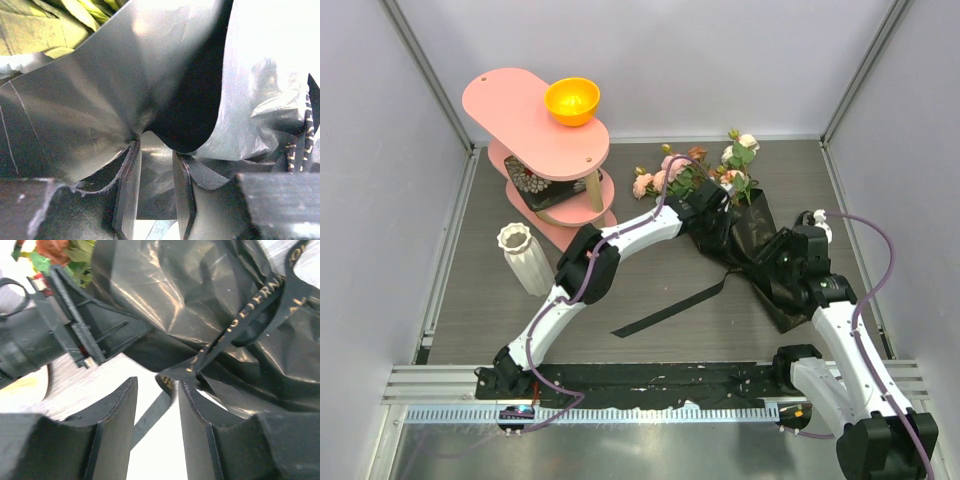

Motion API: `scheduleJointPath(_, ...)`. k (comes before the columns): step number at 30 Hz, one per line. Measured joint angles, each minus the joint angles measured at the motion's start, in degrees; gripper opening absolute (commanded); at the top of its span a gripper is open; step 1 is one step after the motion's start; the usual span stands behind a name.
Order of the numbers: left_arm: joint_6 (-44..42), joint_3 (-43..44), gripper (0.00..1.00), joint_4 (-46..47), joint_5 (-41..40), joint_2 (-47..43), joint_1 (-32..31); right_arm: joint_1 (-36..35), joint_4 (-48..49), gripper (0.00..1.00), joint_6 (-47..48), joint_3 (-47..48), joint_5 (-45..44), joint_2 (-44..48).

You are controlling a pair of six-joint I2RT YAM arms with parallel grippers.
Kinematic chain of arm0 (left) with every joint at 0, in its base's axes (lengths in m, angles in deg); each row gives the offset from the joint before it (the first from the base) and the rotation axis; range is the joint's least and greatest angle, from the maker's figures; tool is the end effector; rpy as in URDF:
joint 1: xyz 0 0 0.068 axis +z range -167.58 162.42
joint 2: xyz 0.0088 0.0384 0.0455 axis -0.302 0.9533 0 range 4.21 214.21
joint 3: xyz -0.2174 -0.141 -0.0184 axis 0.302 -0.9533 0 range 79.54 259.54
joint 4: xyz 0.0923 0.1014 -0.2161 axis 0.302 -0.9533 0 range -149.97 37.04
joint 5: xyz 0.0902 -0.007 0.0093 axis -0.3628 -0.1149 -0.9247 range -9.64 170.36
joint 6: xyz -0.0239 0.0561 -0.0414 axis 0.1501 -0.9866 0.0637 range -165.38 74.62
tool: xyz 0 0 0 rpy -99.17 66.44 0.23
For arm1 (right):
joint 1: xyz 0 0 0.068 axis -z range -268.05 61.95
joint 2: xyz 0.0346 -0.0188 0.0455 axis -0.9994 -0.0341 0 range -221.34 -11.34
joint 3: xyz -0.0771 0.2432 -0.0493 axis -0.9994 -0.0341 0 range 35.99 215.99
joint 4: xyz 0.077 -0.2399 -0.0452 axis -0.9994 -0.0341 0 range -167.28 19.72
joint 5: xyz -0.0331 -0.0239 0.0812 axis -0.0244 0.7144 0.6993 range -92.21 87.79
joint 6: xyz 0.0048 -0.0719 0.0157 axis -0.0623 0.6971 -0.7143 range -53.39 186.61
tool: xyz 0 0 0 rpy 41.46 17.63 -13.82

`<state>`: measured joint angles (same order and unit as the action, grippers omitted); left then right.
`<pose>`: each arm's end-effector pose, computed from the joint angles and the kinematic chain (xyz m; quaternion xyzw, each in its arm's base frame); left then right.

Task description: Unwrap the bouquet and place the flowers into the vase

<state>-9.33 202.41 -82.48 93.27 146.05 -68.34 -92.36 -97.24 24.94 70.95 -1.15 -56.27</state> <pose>0.3382 -0.4358 0.1470 0.1585 0.9164 -0.3184 0.1836 0.1962 0.0160 0.2267 0.2826 0.8488 0.1820 0.4080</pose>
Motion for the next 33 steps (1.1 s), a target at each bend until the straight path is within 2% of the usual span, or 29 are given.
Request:
scheduleJointPath(7,-1.01,0.0,0.51,-0.83,2.56,-3.28,-0.13,1.25,-5.14,0.42,0.79,0.02,-5.09,-1.27)
scheduleJointPath(9,-0.9,0.0,0.52,-0.39,4.11,-4.57,-0.26,2.43,-5.25,0.4,0.79,0.02,-5.27,-1.86)
scheduleJointPath(16,1.6,1.64,0.39,3.52,9.53,-5.2,-1.38,4.92,-3.63,0.38,0.79,0.02,-7.34,-3.17)
scheduleJointPath(24,2.23,9.4,0.37,2.73,9.81,3.32,-1.73,9.49,1.42,0.36,0.72,0.04,-5.14,-11.39)
scheduleJointPath(33,0.92,9.66,0.36,0.07,8.94,6.16,-1.7,9.7,6.54,0.34,-1.2,-0.72,-1.05,-13.11)
